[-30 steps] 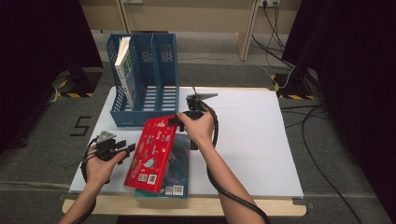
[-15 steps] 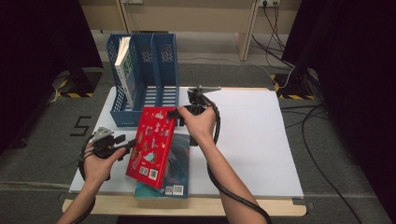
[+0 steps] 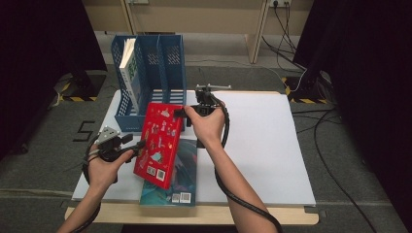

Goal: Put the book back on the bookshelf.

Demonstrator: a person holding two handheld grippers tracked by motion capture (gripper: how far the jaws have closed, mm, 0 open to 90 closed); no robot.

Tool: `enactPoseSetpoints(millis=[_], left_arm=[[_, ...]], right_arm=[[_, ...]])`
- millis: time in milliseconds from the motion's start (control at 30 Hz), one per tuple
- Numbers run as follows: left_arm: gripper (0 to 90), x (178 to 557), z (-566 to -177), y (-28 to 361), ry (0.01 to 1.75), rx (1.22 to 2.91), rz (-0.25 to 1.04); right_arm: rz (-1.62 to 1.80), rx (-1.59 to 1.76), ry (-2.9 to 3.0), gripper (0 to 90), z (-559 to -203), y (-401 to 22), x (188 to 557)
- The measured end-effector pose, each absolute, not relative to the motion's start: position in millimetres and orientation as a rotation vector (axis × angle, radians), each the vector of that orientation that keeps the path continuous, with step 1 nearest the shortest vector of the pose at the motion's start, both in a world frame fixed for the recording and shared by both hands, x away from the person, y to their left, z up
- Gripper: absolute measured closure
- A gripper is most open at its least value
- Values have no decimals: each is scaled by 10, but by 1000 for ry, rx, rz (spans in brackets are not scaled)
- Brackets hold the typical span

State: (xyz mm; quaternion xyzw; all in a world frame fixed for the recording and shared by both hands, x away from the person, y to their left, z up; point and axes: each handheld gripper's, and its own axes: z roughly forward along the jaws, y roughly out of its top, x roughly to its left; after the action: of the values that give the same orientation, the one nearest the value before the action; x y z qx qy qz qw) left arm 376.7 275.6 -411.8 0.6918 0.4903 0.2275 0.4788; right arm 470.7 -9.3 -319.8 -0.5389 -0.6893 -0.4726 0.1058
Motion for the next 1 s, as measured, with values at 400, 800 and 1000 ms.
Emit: enactPoseSetpoints(millis=[400, 800, 1000], left_arm=[[393, 3787, -3923, 2629, 1134, 1692, 550], [381, 3746, -3762, 2489, 1064, 1686, 520], [361, 3737, -3731, 2447, 1053, 1702, 518]], right_arm=[[-1468, -1585, -2066, 801, -3094, -52, 4696], [-1517, -1579, -2098, 801, -3029, -1, 4690], [-1533, -1577, -2100, 802, -3028, 8, 4692]])
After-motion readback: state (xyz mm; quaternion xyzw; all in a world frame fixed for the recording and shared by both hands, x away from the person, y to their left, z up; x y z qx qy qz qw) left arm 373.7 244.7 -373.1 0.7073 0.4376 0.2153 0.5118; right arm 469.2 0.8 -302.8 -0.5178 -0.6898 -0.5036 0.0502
